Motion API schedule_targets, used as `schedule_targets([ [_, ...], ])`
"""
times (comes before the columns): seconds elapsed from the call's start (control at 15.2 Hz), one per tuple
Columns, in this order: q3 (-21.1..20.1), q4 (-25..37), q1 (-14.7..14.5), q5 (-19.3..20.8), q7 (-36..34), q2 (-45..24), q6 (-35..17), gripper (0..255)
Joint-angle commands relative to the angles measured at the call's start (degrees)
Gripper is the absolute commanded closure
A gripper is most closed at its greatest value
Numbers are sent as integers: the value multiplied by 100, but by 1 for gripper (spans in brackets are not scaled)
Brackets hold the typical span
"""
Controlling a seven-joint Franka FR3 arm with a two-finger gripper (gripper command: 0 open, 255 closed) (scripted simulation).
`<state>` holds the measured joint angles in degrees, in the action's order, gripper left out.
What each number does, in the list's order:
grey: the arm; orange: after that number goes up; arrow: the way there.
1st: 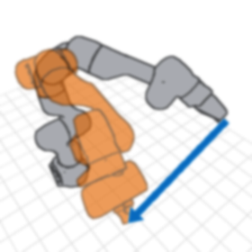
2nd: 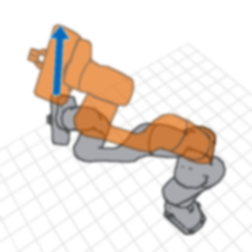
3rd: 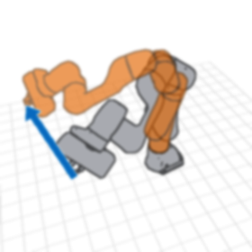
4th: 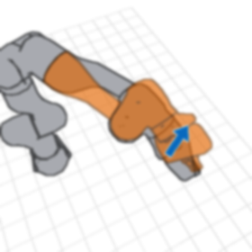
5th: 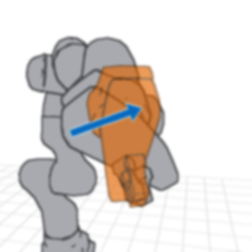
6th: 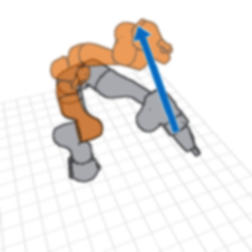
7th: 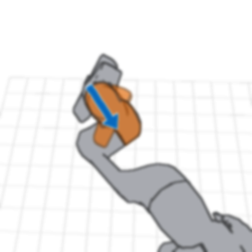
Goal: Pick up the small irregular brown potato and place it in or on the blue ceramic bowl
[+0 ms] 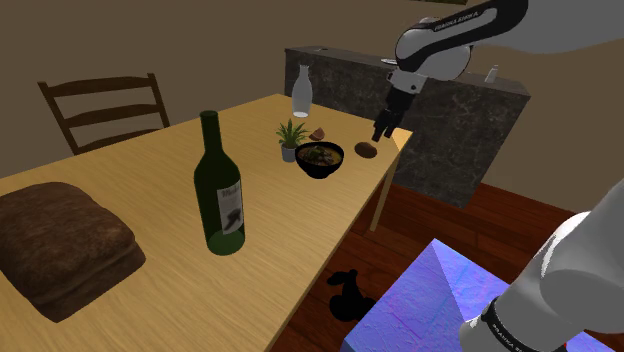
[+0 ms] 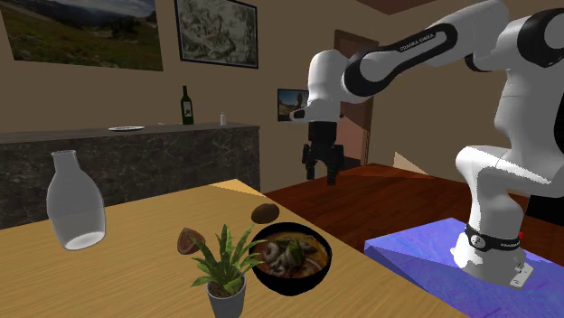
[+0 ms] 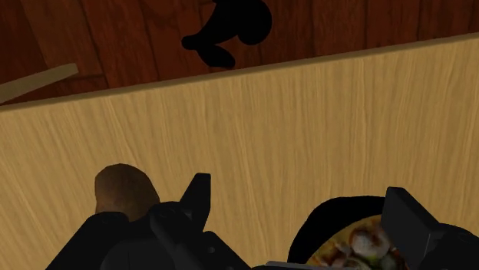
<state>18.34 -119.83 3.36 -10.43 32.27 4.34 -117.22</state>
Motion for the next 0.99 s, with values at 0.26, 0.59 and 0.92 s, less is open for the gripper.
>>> schedule_targets([
  [0.26,211,979,237,-665,651,-1312,-140,0],
  [0.59,215,2076,613,-1208,1068,-2462,-12,0],
  [0.92,125,3232,1029,-1577,1262,-3493,226,0],
])
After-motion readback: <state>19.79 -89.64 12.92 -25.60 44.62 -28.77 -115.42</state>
